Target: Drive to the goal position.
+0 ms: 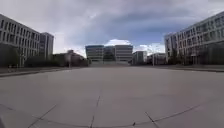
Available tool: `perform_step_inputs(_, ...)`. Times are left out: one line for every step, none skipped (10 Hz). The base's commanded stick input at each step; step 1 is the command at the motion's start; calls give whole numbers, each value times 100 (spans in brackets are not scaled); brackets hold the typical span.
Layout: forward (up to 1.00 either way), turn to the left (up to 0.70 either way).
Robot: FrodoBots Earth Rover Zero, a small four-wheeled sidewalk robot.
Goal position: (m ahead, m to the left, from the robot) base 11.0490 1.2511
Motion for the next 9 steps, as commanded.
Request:
perform_step_inputs(85,0)
perform_step_inputs(85,0)
perform_step_inputs(85,0)
perform_step_inputs(85,0)
perform_step_inputs(85,0)
perform_step_inputs(85,0)
perform_step_inputs(85,0)
perform_step_inputs(85,0)
perform_step_inputs(85,0)
